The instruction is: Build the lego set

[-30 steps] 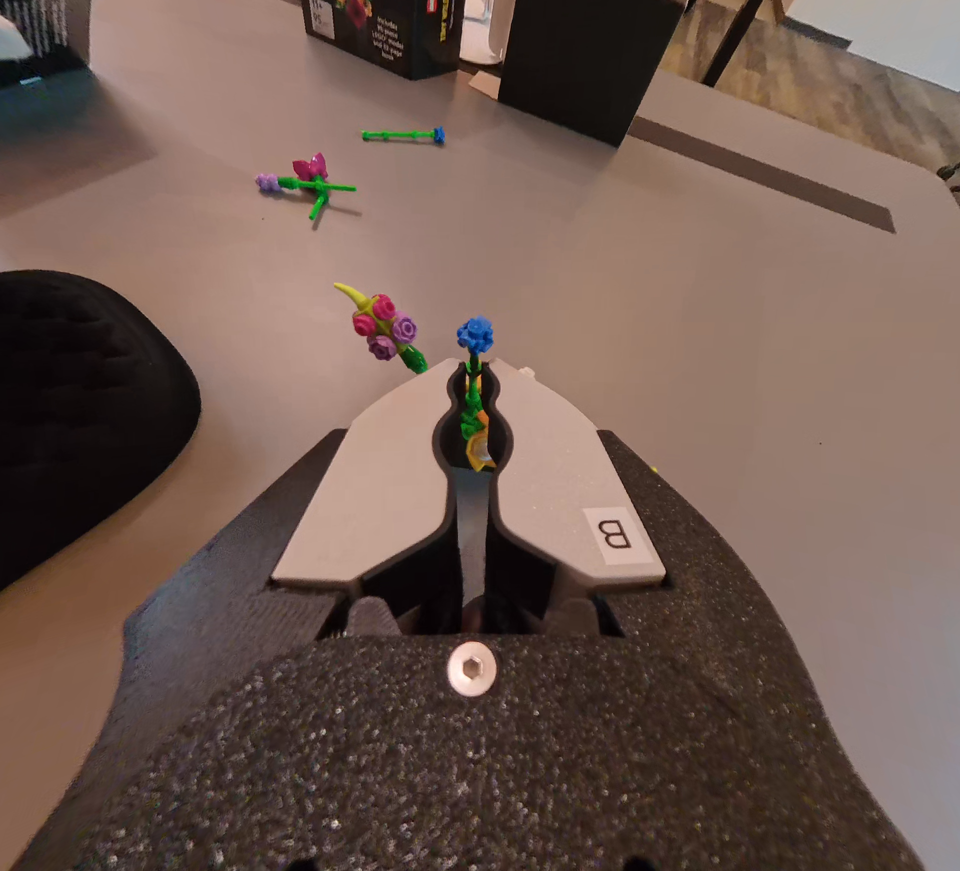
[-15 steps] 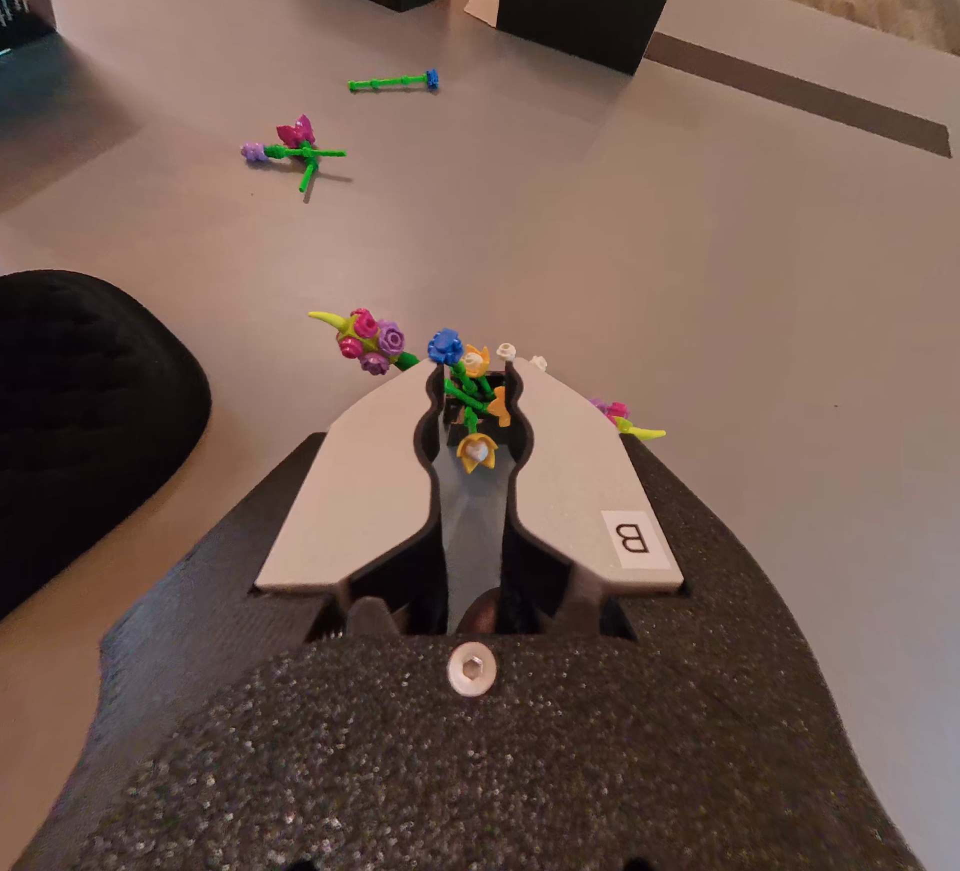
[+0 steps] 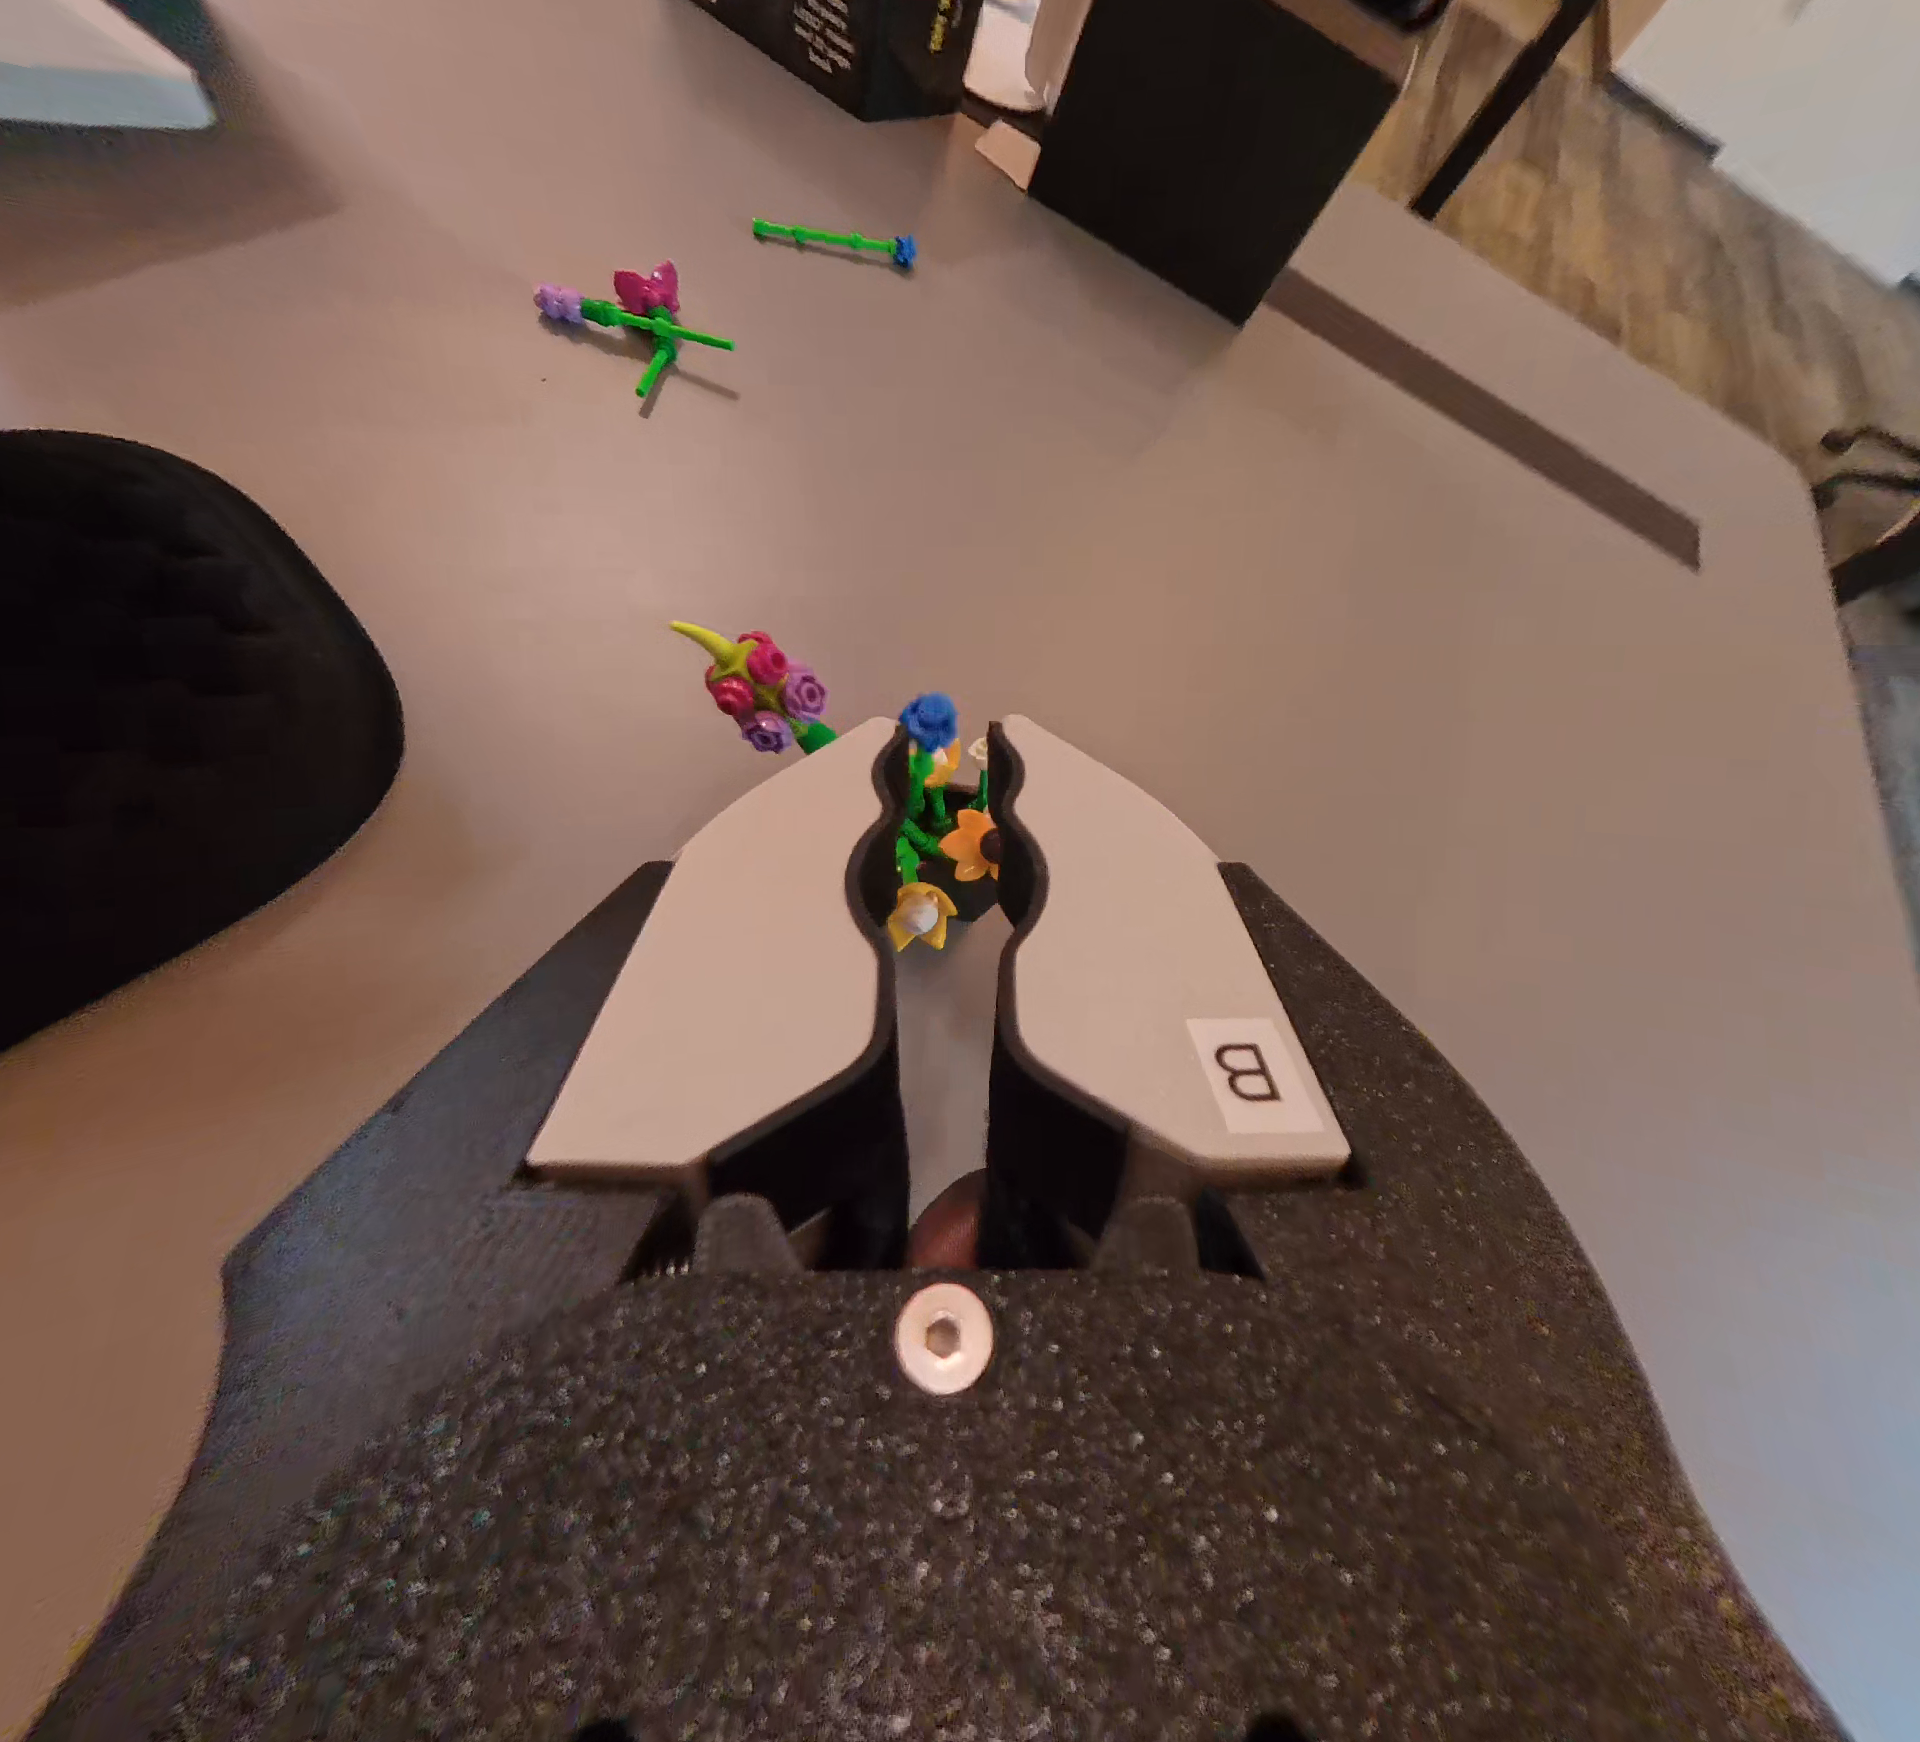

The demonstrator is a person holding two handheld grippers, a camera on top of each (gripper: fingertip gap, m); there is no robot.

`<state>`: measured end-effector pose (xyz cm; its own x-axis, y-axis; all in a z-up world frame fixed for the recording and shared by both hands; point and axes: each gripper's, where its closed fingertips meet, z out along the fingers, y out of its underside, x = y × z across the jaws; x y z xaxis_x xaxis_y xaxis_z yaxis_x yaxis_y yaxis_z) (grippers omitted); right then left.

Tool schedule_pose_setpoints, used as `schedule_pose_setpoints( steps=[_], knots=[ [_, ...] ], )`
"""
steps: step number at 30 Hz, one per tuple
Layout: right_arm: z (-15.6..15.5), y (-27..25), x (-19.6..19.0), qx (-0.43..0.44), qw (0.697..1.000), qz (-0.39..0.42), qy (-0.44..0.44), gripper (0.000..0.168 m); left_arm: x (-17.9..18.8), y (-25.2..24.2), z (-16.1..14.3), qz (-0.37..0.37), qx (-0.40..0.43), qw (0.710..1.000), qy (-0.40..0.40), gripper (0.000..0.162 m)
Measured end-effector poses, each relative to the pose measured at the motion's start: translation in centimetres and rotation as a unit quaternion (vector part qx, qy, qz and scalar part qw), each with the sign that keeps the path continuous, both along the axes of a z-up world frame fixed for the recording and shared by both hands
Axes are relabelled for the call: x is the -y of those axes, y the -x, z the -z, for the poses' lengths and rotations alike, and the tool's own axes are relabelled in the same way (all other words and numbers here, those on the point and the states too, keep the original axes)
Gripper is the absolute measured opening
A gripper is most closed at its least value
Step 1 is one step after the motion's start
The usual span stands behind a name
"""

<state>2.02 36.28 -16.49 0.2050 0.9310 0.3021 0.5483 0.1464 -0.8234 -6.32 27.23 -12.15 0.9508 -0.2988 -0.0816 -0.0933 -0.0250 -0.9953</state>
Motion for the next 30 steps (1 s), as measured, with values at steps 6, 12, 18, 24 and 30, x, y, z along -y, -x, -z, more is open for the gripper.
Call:
schedule_pose_setpoints(
  steps=[6,12,18,24,30],
  knots=[
    [0.6,0.1,0.3,0.013,1.000,-0.013,-0.004,0.010,0.0,0.0,0.1,0.001,0.001,1.000,0.002,0.029],
    [-1.1,-0.7,0.2,-0.038,0.999,-0.016,0.011,0.004,-0.1,0.1,0.1,-0.002,0.003,1.000,0.002,0.029],
    [0.1,-1.5,-0.4,-0.010,1.000,-0.002,0.014,0.009,-0.1,-0.1,0.3,0.003,-0.002,1.000,0.006,0.029],
    [1.2,-0.4,-0.6,0.024,1.000,-0.008,-0.006,0.004,-0.3,-1.0,0.9,0.019,-0.007,1.000,0.016,0.029],
    [0.7,-0.2,-0.2,-0.005,0.999,-0.029,0.023,0.012,-1.2,-5.3,3.9,0.099,-0.057,0.986,0.118,0.029]
  ],
)
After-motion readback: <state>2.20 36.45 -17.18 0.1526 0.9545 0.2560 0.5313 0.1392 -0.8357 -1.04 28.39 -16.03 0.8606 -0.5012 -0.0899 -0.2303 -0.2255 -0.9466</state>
